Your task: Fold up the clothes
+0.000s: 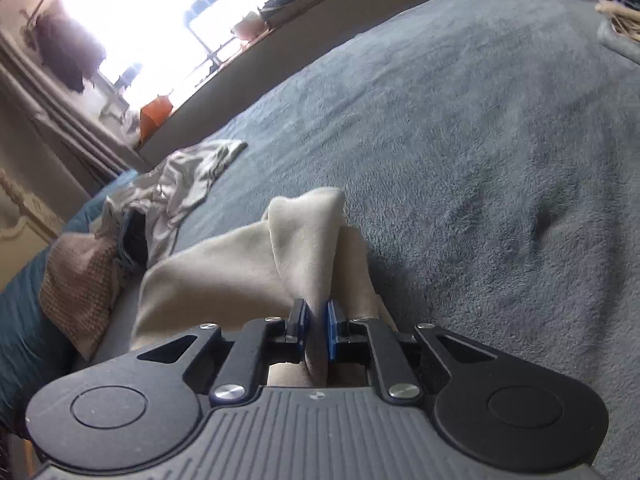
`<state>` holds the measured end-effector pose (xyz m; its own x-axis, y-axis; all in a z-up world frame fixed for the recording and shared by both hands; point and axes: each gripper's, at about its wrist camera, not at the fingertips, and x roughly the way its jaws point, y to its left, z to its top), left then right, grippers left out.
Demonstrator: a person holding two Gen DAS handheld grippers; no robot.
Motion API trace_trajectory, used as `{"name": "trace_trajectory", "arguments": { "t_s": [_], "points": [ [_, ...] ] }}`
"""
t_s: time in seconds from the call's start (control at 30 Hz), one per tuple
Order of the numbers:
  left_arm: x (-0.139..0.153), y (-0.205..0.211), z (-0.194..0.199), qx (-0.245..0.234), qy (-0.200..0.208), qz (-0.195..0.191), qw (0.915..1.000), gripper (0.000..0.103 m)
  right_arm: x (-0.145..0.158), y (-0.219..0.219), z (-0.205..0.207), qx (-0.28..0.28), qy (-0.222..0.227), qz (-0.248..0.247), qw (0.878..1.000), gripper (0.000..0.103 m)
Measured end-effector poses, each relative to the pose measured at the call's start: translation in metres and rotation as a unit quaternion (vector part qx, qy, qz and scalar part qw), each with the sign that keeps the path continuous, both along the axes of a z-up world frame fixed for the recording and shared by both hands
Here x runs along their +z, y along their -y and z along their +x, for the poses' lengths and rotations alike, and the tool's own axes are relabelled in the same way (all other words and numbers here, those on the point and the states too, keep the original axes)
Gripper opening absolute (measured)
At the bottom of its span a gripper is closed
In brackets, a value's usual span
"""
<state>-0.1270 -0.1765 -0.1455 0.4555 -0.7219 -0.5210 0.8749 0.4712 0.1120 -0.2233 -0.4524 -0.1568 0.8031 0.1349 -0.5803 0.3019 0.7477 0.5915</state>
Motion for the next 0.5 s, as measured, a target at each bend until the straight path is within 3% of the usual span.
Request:
{"name": "trace_trajectory", "arguments": {
  "t_s": [0.03, 0.1, 0.17, 0.23, 0.3, 0.33, 0.37, 0.43, 0.5],
  "points": [
    [0.000, -0.001, 0.001, 0.001, -0.003, -0.001, 1.0000, 0.067, 0.005, 0.006, -0.011, -0.011, 0.020, 0.012, 1.000, 0.014],
    [0.000, -0.001, 0.000, 0.001, -0.001, -0.001, 1.0000, 0.067, 0.013, 0.016, -0.030, -0.014, 0.040, 0.034, 0.999, 0.029],
    [0.000, 0.001, 0.000, 0.003, -0.003, -0.003, 1.0000, 0.067, 0.019, 0.010, -0.038, 0.012, 0.023, 0.014, 1.000, 0.048],
    [0.000, 0.002, 0.000, 0.005, -0.005, -0.004, 1.0000, 0.067, 0.020, -0.005, -0.039, 0.055, -0.001, -0.021, 0.998, 0.052],
    [-0.001, 0.003, 0.000, 0.008, -0.005, -0.004, 0.9999, 0.067, 0.021, -0.027, -0.038, 0.095, -0.022, -0.059, 0.993, 0.050],
    [-0.001, 0.003, 0.000, 0.010, -0.005, -0.003, 0.9999, 0.067, 0.020, -0.038, -0.038, 0.110, -0.031, -0.084, 0.990, 0.040],
    [-0.001, 0.004, -0.001, 0.011, -0.004, -0.002, 0.9999, 0.067, 0.019, -0.048, -0.037, 0.121, -0.039, -0.111, 0.986, 0.019],
    [-0.001, 0.004, 0.000, 0.017, -0.002, 0.000, 0.9998, 0.067, 0.019, -0.064, -0.036, 0.129, -0.044, -0.162, 0.977, 0.017],
    [0.000, 0.004, 0.003, 0.026, -0.008, -0.001, 0.9996, 0.067, 0.022, -0.065, -0.034, 0.120, -0.032, -0.169, 0.978, 0.015]
  ]
}}
